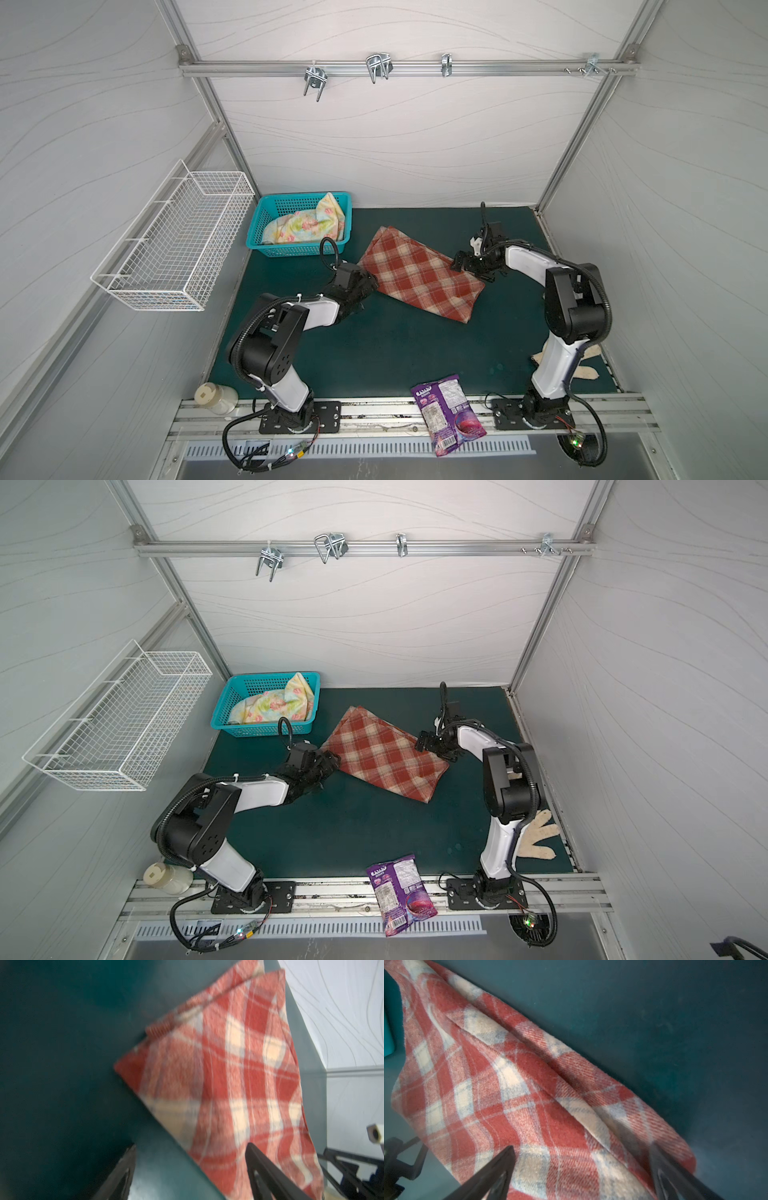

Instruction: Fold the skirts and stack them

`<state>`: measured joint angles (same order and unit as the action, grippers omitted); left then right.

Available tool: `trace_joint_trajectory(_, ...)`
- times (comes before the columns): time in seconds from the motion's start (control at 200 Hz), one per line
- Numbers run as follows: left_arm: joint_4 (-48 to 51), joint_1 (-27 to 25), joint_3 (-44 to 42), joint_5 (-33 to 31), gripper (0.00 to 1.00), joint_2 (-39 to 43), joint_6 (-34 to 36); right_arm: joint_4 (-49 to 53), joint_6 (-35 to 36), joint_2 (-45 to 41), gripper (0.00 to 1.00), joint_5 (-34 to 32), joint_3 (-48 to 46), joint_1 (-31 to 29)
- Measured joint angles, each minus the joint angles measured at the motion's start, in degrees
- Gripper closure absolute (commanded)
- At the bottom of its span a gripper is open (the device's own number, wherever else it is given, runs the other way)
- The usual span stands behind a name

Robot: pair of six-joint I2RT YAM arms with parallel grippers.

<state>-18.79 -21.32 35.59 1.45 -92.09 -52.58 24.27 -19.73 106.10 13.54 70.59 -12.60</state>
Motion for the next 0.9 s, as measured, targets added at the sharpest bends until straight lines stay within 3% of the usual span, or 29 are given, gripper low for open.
trace_joint_trajectory(0.22, 7.5, -0.6, -1.0, 0.2, 0.12, 9.0, 1.7, -1.7, -0.7, -14.0, 0.01, -1.2, -8.8, 0.0)
trace_joint_trajectory(0.345, 13.9, -0.6, 6.5, 0.3, 0.07, 11.7, 6.2, -2.6, -1.6, -22.6, 0.01, -1.1, -12.3, 0.0)
trace_joint_trajectory(0.4, 16.0, -0.6, 12.0, 0.7, 0.01, 10.7, 8.6, -2.8, -1.9, -25.6, 0.01, -1.0, -14.1, -0.1)
trace_joint_trajectory(0.595, 17.7, -0.1, 26.4, 2.3, 0.01, 1.8, 14.6, -3.0, -3.4, -29.4, 0.01, -0.6, -20.9, -1.3)
trace_joint_trajectory(0.765, 19.9, 1.4, 28.5, 2.6, 0.01, -6.7, 16.0, -3.4, -4.6, -28.3, 0.01, -0.5, -24.9, -1.7)
trace_joint_trajectory(0.9, 21.8, 3.1, 28.5, 2.7, 0.01, -8.6, 16.0, -5.2, -5.2, -24.2, 0.01, -0.2, -24.3, -1.7)
